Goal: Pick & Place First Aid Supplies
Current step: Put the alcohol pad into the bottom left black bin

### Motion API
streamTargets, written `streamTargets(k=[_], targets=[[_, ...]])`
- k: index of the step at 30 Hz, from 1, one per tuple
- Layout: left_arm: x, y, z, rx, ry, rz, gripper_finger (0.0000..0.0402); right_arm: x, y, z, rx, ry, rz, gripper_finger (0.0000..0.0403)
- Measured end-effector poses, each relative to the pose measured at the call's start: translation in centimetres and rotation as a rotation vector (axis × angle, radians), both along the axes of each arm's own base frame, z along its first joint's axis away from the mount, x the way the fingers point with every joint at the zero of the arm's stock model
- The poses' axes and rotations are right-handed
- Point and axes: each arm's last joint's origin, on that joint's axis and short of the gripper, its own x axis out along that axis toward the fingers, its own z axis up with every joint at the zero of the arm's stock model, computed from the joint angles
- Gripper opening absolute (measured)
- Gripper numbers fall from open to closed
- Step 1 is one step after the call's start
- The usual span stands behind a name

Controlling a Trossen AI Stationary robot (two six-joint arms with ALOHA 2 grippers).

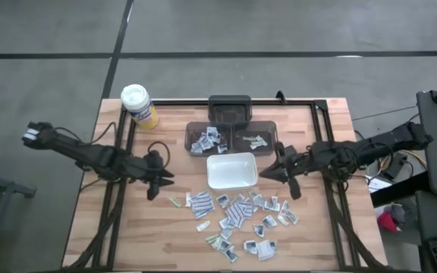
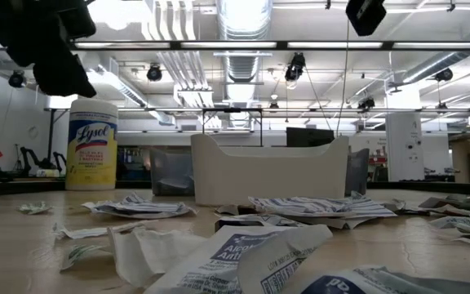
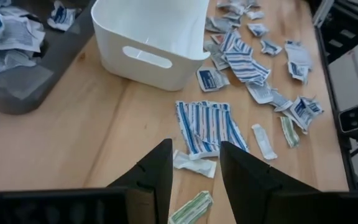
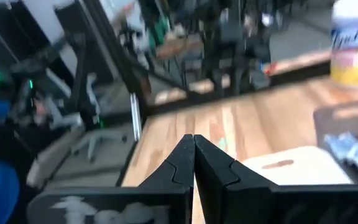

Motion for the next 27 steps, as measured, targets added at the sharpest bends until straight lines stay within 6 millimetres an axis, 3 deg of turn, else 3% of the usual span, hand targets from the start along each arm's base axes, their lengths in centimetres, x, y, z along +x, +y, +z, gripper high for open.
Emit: streamTargets(k=[14,21,27], targets=[[-3.3,1.1,-0.7,0.055,-0.127,-0.028,0.0126,2.2,4.7,2.6,0.146,0.586,0.01,0.0008],[-4.0,1.3,-0.3,0.111,-0.163,-0.064,0.0126,3.5,7.7,2.3,0.211,0.781,-0.038,0.0008],[-4.5,1.5,-0.3,0.126,-0.165,-0.072,0.0126,5.2,10.1,0.7,0.261,0.874,-0.081,0.0008]])
